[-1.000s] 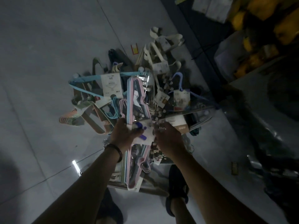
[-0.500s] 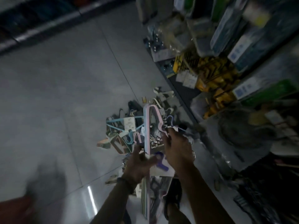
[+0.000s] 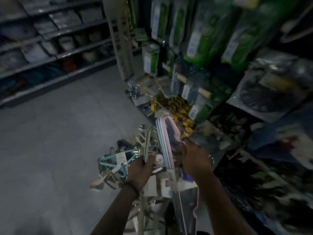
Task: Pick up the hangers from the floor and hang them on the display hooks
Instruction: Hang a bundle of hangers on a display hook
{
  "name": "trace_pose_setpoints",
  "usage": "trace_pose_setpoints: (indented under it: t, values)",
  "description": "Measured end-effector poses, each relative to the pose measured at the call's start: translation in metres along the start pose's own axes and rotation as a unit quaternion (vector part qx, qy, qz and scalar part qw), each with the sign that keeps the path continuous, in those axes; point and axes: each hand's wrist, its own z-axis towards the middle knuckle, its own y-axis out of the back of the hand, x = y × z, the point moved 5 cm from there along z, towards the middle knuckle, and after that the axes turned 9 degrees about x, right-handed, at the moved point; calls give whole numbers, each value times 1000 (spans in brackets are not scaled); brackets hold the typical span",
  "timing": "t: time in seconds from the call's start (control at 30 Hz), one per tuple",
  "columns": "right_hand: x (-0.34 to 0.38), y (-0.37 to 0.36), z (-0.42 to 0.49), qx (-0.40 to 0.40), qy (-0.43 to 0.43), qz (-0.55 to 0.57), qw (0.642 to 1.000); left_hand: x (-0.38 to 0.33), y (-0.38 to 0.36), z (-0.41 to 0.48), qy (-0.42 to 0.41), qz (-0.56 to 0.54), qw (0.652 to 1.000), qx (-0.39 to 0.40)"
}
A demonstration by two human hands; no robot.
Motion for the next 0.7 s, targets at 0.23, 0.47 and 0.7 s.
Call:
trace_pose_setpoints:
  t: [0.23,0.47,0.7]
  values:
    - [-29,109,-141,-118,-65,-46,990,-89,-58,-63,-195,111,971,88]
    - [-74,225,-293,-246,-128,-105,955,-200,-152,-140,-345,203,909,115]
    - [-195,325,-451,-347,-213,-80,910,-294,-287,-251,-522,199,808,188]
